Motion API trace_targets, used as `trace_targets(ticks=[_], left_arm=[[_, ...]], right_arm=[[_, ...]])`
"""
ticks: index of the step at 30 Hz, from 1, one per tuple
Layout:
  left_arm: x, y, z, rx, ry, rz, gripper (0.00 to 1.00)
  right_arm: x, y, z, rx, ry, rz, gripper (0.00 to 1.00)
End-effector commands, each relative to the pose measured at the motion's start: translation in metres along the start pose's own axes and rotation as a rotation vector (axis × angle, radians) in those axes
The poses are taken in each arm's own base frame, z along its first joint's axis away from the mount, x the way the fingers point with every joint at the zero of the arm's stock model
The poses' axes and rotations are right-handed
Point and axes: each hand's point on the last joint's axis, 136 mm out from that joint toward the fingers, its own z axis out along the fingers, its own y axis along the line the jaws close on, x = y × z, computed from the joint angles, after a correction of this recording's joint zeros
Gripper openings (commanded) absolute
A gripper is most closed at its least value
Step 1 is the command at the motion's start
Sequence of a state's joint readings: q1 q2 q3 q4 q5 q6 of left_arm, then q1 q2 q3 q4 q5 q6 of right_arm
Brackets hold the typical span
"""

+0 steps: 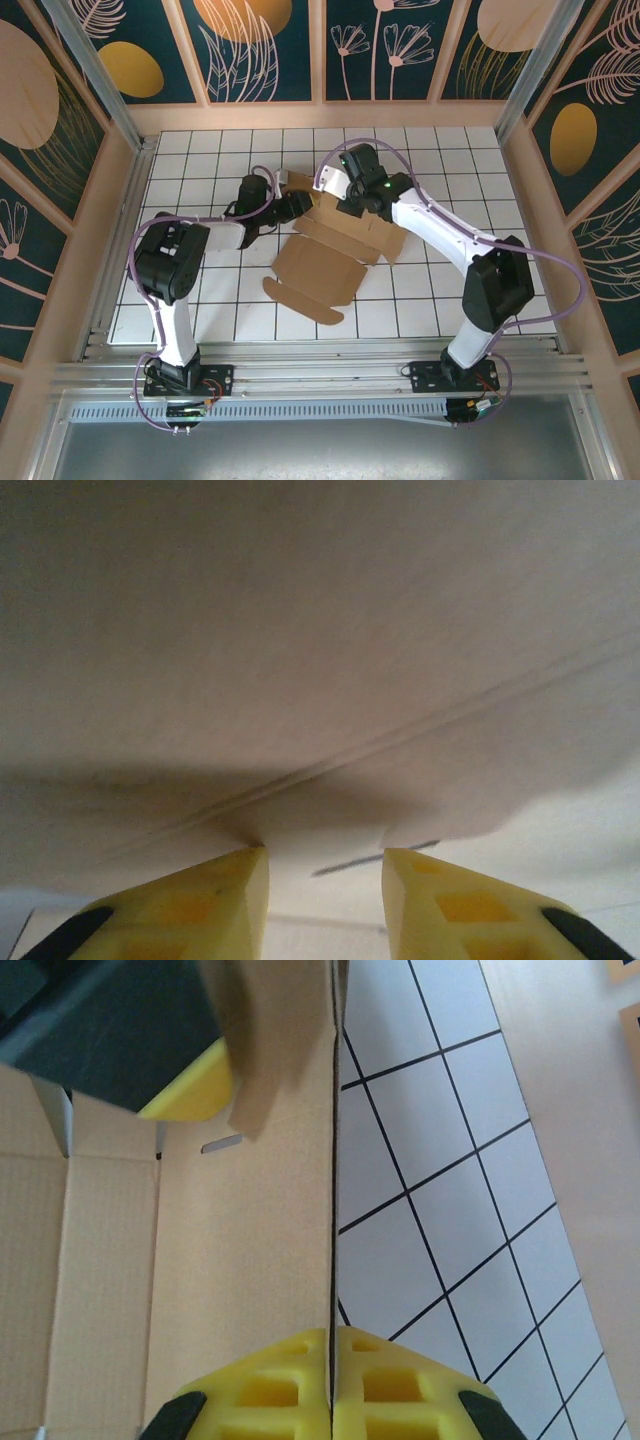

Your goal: Fold the paper box

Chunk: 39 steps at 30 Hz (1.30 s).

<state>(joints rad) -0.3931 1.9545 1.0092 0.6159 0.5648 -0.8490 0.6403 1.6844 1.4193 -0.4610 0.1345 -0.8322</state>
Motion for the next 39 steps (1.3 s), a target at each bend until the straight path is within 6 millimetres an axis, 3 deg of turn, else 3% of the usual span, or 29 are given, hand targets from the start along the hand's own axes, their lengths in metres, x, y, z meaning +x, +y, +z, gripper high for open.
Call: trace_targets(ticks=[1,4,9,16,20,23,27,30,32,34,39], left_arm=[[-0.016,-0.004,0.005,0.037,-0.048,-0.019,0.34],[-0.015,0.0,0.002,0.032,-0.054,-0.026,0.34],[-0.009,0.003,-0.014,0.032,-0.079,-0.12,0.35],[-0.002,-0.021,-0.068,0.178,-0.214,-0.517,0.36],[-0.006,-0.04,-0.083,0.273,-0.228,-0.618,0.39],[-0.016,-0.067,-0.093,0.345,-0.241,-0.644,0.47],[-0.027,-0.092,-0.089,0.386,-0.243,-0.654,0.6],[-0.036,-0.091,-0.079,0.367,-0.255,-0.671,0.64],[-0.042,-0.093,-0.075,0.385,-0.258,-0.688,0.65],[-0.041,-0.081,-0.061,0.379,-0.243,-0.737,0.64],[-0.033,-0.077,-0.043,0.418,-0.194,-0.815,0.56]], right_arm=[[-0.003,0.003,-0.003,0.076,-0.018,-0.026,0.01],[0.008,0.003,0.005,0.153,0.027,-0.048,0.02],[0.008,0.001,0.004,0.285,0.045,-0.109,0.02],[0.011,-0.011,-0.001,0.417,0.051,-0.137,0.02],[0.009,-0.01,-0.001,0.438,0.039,-0.157,0.02],[0.009,-0.007,-0.001,0.445,0.033,-0.171,0.02],[0.005,-0.002,-0.006,0.46,0.0,-0.185,0.02],[0.004,0.0,-0.007,0.46,-0.005,-0.191,0.02],[0.002,0.0,-0.008,0.461,-0.005,-0.196,0.02],[0.001,0.001,-0.009,0.461,-0.007,-0.199,0.02],[-0.004,0.002,-0.011,0.476,-0.016,-0.203,0.02]])
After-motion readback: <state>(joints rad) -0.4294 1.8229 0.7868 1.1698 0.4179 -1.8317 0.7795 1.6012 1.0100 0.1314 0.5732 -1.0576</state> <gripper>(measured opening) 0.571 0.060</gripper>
